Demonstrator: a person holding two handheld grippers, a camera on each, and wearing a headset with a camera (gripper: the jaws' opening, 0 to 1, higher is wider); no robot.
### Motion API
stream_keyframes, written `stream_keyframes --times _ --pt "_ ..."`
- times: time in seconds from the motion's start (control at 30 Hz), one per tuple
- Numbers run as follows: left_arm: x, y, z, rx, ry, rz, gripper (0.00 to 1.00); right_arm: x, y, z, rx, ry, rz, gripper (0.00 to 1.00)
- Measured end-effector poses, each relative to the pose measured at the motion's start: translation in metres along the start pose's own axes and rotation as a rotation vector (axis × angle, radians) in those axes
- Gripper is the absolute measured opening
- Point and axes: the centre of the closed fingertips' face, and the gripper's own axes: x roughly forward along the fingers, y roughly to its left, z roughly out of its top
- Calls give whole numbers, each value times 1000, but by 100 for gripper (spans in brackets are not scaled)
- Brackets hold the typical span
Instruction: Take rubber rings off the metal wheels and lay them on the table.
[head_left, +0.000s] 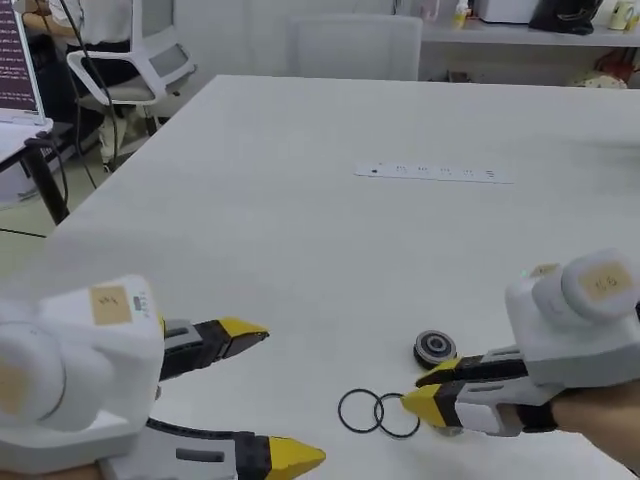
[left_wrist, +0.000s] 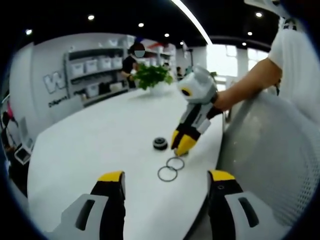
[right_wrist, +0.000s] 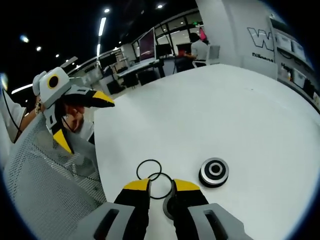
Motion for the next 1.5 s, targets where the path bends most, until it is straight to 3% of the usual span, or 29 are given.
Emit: stream_keyframes --times 0.1,0.2,0.33,0.5,0.6,0.67,0.8,0.9,1.0,1.03,1.13,1.2,1.3,1.33,1.4,1.5 --pt "-1 0 3 -11 -17 3 68 -3 -2 4 -3 -8 0 15" --pt "0 -3 7 -45 -36 -15 69 -9 -7 17 8 -49 -11 15" --pt "0 -3 7 -35 -35 -9 69 -17 -13 34 -16 -100 -26 16" --pt "-1 -2 10 -37 -45 -4 69 -26 -27 55 34 -182 -42 16" --pt "0 -4 12 -37 -53 -14 70 -31 -34 64 29 -205 -63 17" --pt "0 -8 19 -38 -73 -40 71 -34 -40 68 9 -201 -80 17" --pt "-2 -8 32 -2 -66 -60 73 -38 -48 76 -3 -230 -91 26" --pt "-4 0 48 70 -62 -52 75 -41 -54 76 4 -245 -97 27" --pt "-3 12 70 127 -89 -51 75 -45 -61 74 30 -280 -95 26" --pt "-1 17 72 145 -88 -48 76 -47 -63 73 42 -291 -96 25" --pt "7 34 77 204 -27 -24 76 -52 -70 66 52 -293 -112 24" --pt "13 37 89 236 -48 -33 75 -52 -73 61 58 -287 -114 22" --pt "24 41 104 230 -55 -52 72 -50 -81 51 44 -254 -144 22" --pt "26 41 105 232 -54 -55 70 -50 -82 51 42 -253 -147 21" --pt "35 38 119 292 -71 -75 70 -50 -83 50 42 -256 -144 22" --pt "51 34 138 311 -100 -102 71 -47 -84 45 29 -239 -147 21"
